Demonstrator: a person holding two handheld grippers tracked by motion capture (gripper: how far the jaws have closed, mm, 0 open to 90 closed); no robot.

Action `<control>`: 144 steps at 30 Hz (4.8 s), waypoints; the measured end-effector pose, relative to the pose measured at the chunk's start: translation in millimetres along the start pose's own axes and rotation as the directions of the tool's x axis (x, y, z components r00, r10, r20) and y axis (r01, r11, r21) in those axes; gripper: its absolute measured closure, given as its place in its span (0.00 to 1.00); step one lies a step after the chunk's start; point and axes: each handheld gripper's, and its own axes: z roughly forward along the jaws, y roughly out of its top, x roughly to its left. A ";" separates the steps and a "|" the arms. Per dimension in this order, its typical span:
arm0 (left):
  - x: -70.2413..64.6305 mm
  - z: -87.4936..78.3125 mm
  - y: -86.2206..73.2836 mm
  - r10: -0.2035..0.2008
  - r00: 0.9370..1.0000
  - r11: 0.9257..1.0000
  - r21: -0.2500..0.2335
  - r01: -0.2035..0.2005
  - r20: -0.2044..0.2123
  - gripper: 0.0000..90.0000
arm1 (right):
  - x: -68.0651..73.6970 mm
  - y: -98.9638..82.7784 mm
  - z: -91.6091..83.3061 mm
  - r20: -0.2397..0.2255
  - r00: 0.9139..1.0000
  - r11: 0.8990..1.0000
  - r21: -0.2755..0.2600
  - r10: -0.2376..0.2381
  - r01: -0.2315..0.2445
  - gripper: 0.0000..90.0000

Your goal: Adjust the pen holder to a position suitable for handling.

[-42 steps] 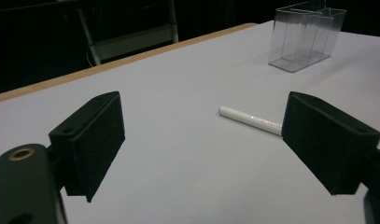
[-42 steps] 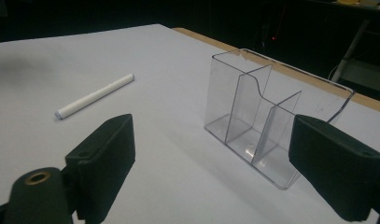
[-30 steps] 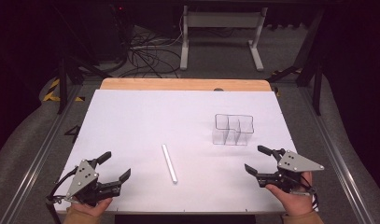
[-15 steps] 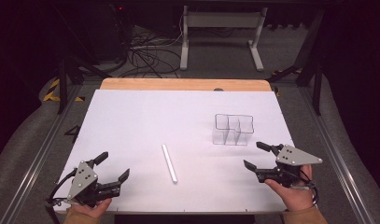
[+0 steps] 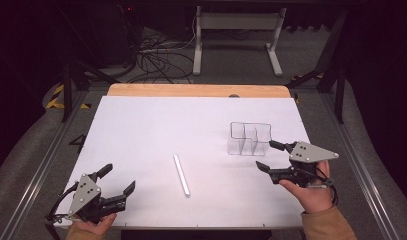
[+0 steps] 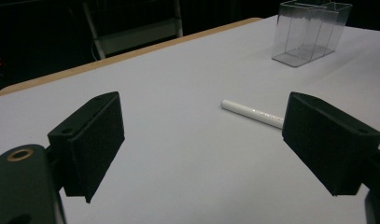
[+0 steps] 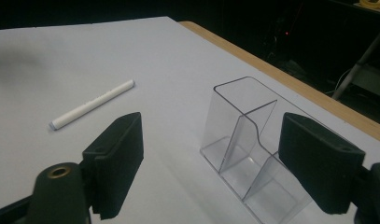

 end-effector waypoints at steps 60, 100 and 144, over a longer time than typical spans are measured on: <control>1.2 3.7 -2.7 0.014 1.000 1.000 0.019 -0.015 0.022 0.16 | -53.5 37.5 67.0 -0.241 0.937 0.863 0.381 -0.254 0.332 0.56; 2.9 4.3 -4.3 -0.021 0.999 1.000 0.008 0.021 0.031 0.15 | -59.4 27.4 116.0 -0.389 0.878 0.736 0.501 -0.279 0.456 0.92; 4.5 5.9 -5.5 -0.021 0.999 1.000 0.018 0.020 0.040 0.16 | 33.3 86.0 180.9 -0.568 0.789 0.760 0.399 -0.235 0.514 0.97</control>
